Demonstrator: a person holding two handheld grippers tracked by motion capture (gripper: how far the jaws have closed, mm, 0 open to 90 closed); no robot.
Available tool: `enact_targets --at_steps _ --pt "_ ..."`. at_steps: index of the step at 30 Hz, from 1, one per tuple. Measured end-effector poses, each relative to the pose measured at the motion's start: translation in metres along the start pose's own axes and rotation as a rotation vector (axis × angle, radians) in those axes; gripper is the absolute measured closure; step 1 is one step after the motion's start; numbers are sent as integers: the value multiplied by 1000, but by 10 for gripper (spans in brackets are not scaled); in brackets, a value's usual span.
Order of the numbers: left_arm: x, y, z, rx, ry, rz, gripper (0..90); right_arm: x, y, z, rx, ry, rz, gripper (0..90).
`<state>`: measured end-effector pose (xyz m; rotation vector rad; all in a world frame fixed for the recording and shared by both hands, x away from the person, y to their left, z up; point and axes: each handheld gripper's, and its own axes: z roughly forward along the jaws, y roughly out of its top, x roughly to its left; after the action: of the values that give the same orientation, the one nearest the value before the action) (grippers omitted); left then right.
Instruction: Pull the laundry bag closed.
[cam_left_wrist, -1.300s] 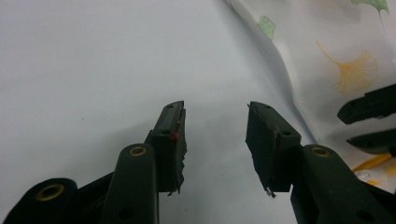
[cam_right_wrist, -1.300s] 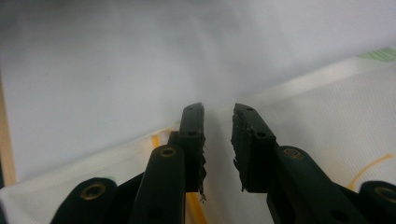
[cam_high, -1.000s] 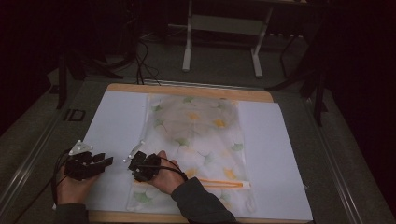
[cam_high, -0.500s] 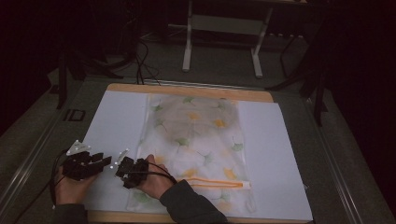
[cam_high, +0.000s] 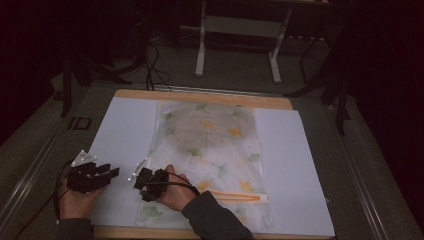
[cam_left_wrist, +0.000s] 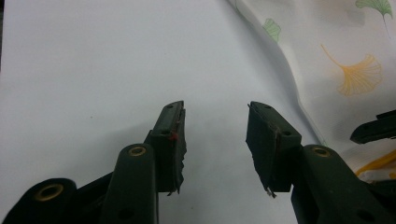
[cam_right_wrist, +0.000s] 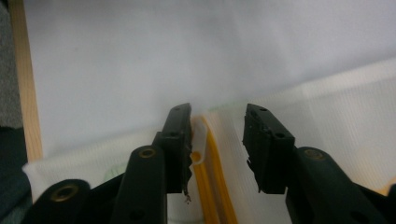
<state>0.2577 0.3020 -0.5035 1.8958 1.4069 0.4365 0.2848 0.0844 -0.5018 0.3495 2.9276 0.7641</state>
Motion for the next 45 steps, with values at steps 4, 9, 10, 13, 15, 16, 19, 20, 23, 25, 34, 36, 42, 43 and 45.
enact_targets --at_steps 4,9,10,13,15,16,19,20,23,25,34,36,42,43,45 --pt "0 0 0 1 -1 4 574 -3 -3 0 5 46 -15 677" --pt "-1 0 1 2 -4 5 574 1 -2 4 30 62 -44 721" --pt "-1 0 1 2 -4 6 574 2 -2 6 41 57 -52 737" --pt "-1 0 1 1 -6 7 574 1 -2 8 48 64 -58 805" --pt "-2 1 0 3 -6 8 574 0 -4 7 46 73 -60 820" --pt "-2 1 1 4 -7 9 574 -1 -5 6 46 76 -58 828" --pt "-3 1 2 8 -13 13 575 -2 -8 5 39 86 -61 833" --pt "-4 1 2 10 -17 14 575 -2 -9 5 37 87 -65 833" --pt "-6 2 3 11 -23 20 575 -2 -10 4 27 85 -69 833" --pt "-7 3 3 10 -26 22 575 -2 -11 4 27 86 -69 825" --pt "-7 2 3 13 -25 21 575 -3 -10 4 62 86 -95 771" --pt "-7 2 3 14 -26 22 575 -3 -9 4 71 97 -91 788" --pt "-7 2 3 18 -29 23 575 -8 -10 4 76 131 -53 834" --pt "-7 2 3 20 -30 25 575 -9 -10 4 73 134 -49 837" --pt "-8 2 4 21 -31 24 575 -9 -11 3 65 133 -48 840"
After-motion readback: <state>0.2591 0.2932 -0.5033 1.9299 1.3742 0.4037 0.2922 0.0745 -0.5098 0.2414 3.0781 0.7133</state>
